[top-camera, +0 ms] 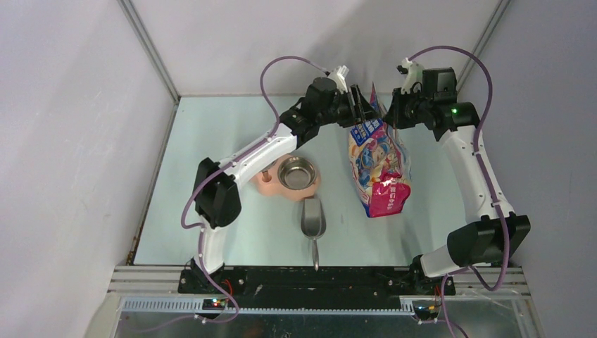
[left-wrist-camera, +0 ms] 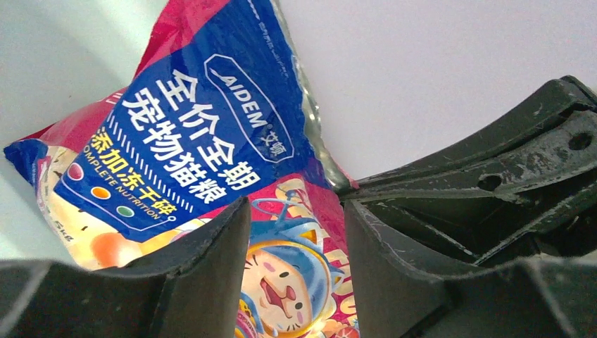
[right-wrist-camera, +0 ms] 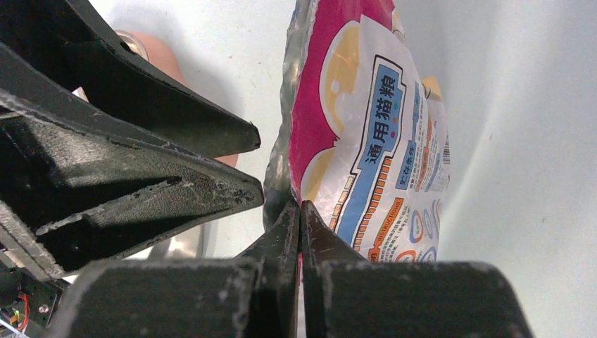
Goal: Serve the pet food
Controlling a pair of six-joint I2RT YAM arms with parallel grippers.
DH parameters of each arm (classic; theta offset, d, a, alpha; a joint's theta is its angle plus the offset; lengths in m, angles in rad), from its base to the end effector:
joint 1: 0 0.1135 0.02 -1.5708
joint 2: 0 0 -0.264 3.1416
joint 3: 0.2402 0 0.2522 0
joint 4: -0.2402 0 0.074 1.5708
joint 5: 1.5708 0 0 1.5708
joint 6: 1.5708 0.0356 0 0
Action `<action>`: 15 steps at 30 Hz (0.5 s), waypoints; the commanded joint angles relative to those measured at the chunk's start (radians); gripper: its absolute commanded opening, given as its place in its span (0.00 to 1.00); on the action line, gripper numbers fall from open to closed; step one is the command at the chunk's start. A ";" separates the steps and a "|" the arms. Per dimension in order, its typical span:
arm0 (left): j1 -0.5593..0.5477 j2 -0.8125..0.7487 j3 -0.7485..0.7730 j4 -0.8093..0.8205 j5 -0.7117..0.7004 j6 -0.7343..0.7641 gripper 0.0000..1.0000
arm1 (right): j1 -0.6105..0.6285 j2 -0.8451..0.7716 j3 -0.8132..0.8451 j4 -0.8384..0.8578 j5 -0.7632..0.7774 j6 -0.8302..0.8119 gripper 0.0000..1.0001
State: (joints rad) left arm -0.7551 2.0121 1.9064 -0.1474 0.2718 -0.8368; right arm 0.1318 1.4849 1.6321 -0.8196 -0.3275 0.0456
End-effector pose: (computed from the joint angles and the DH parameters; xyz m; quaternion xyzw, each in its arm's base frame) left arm 0.3485 -0.3411 0.3589 0.0509 0.7861 -0.5084 0.3478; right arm 0.3109 0.0528 0.4047 -0.1090 0.8849 0.1842 0.4137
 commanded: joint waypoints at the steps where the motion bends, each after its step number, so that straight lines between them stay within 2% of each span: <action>1: -0.006 -0.031 0.046 -0.027 -0.061 0.014 0.55 | 0.005 -0.015 -0.007 -0.053 0.001 0.009 0.00; 11: -0.021 -0.010 0.076 0.008 -0.044 -0.009 0.58 | 0.020 -0.008 -0.008 -0.049 0.013 0.008 0.00; 15: -0.023 -0.001 0.081 -0.011 -0.065 0.001 0.57 | 0.024 -0.006 -0.008 -0.046 0.013 0.009 0.00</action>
State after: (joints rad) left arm -0.7708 2.0129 1.9377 -0.1684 0.2344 -0.8383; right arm 0.1448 1.4849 1.6314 -0.8196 -0.3164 0.0460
